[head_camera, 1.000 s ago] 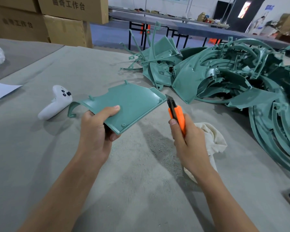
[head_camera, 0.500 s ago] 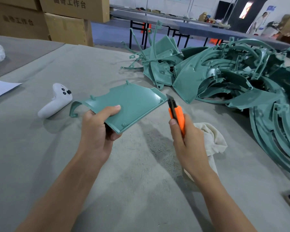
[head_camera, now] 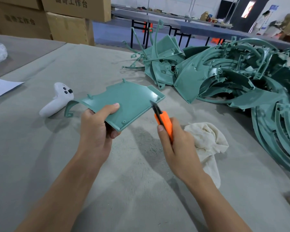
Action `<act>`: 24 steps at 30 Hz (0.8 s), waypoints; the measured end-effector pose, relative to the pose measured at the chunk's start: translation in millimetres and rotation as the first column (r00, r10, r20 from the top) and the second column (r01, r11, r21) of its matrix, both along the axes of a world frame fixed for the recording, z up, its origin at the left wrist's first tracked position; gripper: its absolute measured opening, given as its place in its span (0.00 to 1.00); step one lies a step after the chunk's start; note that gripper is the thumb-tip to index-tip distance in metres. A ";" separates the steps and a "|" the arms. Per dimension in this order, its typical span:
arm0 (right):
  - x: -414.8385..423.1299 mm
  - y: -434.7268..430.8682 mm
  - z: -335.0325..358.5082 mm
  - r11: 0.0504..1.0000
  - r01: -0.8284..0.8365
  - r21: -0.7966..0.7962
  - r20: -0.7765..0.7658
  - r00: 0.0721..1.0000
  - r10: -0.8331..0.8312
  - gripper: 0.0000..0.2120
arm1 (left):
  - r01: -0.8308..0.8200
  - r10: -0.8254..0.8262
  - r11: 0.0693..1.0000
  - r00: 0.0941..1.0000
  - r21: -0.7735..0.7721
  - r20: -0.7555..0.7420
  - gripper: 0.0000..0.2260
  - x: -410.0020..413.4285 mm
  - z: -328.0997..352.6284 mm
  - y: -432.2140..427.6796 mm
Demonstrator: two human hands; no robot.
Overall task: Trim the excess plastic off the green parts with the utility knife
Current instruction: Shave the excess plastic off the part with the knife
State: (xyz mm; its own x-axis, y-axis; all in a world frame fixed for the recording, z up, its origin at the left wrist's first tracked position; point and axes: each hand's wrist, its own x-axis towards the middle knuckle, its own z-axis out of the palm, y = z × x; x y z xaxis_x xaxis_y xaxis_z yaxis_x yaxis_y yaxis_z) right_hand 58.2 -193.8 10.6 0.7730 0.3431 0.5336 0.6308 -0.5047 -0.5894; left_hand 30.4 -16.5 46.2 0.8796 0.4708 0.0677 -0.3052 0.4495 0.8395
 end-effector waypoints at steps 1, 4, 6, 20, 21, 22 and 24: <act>-3.1 3.1 -1.2 0.999 -0.027 -0.034 0.004 1.000 0.027 0.11 | -0.012 0.012 1.000 1.000 0.002 0.001 0.11 0.0 0.1 0.7; -8.7 9.2 -2.8 0.991 -0.091 -0.097 0.022 0.995 0.093 0.13 | -0.019 0.019 1.000 1.000 0.005 0.015 0.11 0.0 0.7 1.9; -6.2 7.9 -1.2 0.992 -0.095 -0.078 0.029 0.995 0.097 0.13 | -0.008 0.007 1.000 1.000 0.005 0.024 0.14 0.0 1.1 2.2; -13.6 11.1 -1.9 0.980 -0.168 -0.104 0.009 0.985 0.170 0.09 | -0.028 0.028 0.999 1.000 0.018 -0.002 0.11 0.0 2.3 1.6; -14.6 11.0 -1.5 0.978 -0.186 -0.090 0.011 0.982 0.188 0.08 | -0.026 0.026 1.000 1.000 0.017 0.000 0.11 -0.3 2.7 1.6; -14.1 10.1 -1.2 0.979 -0.193 -0.062 0.013 0.981 0.195 0.07 | -0.018 0.018 1.000 1.000 0.018 0.003 0.12 -0.5 2.7 1.4; -9.3 7.6 0.5 0.988 -0.156 0.010 0.016 0.988 0.155 0.08 | 0.007 -0.007 1.000 1.000 0.017 0.008 0.16 -0.6 2.3 1.3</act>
State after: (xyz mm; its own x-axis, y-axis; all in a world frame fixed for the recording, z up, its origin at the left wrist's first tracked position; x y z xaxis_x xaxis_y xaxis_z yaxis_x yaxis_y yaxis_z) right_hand 48.9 -186.2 11.1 0.7024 0.4526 0.5493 0.7101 -0.3933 -0.5840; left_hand 29.8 -15.2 48.5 0.8821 0.4636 0.0830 -0.3092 0.4371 0.8446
